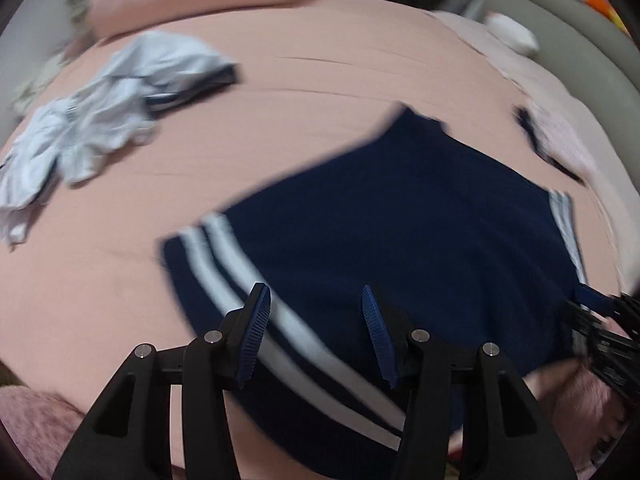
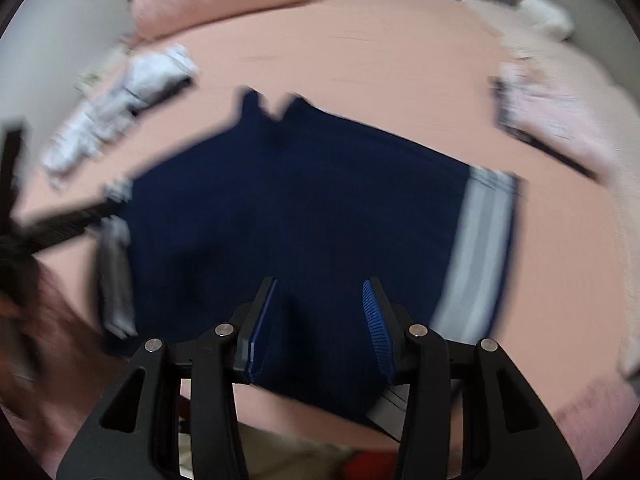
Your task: Fold clothes
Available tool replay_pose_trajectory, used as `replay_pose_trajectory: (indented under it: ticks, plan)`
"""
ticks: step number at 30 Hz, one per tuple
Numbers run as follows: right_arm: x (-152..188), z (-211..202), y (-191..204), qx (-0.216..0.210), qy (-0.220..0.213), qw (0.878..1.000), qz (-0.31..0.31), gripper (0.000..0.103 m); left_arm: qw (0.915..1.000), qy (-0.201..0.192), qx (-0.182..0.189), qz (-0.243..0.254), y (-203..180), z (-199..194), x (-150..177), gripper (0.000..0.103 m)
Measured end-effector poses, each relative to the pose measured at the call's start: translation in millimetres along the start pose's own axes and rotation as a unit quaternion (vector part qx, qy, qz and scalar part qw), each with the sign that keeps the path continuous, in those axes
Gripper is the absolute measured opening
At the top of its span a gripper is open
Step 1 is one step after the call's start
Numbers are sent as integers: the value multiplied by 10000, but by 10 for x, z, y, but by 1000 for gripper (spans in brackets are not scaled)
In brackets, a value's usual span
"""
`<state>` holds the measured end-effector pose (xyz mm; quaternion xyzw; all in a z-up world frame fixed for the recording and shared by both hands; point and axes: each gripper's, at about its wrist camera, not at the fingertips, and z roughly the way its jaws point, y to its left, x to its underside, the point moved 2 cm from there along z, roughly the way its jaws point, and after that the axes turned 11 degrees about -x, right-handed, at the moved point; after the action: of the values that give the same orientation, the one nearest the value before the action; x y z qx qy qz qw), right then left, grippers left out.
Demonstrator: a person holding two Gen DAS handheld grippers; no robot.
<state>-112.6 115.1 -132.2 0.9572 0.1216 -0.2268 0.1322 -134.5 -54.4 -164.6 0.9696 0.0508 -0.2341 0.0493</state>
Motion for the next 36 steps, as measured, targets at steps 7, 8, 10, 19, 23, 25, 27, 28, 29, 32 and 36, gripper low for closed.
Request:
replay_pose_trajectory:
  ticks: [7,8,10,19,23,25,27,28,29,32,36]
  plan:
    - [349,-151,-291,858,-53,9957,347,45,9923,151,-1028,668,-334,-18,301,50]
    - [348,-196,-307,826,-160,9956,402,45,9905,224,-1137,735,-364,10,325,50]
    - [370,-212,-389,629,-125,9958,648,45,9871,366,-1269,902,-361,41,367,51]
    - [505,-337,-675,161,-100,9918,1264,48,9936,552,-902,395,75,-51,425,75]
    - [499,-273,-796,77,-97,9895,1443,48,9997,217,-7,-74,139,-165,385,75]
    - [536,-201,-812,164,48,9903,1380,48,9999,112,-24,54,114,-159,370,75]
    - [552,-199,-803,313,127,9910,1295,48,9997,186,-172,41,161,-114,391,75]
    - [560,-207,-808,358,146,9909,1291,48,9994,222,-246,34,185,-91,402,75]
    - [571,-232,-831,342,123,9899,1369,48,9991,259,-319,28,209,-68,413,75]
    - [606,-287,-885,18,-64,9872,1594,48,9979,369,-541,8,280,0,445,75]
    - [633,-287,-914,-201,-48,9839,1777,49,9993,90,-374,-11,274,-48,369,75]
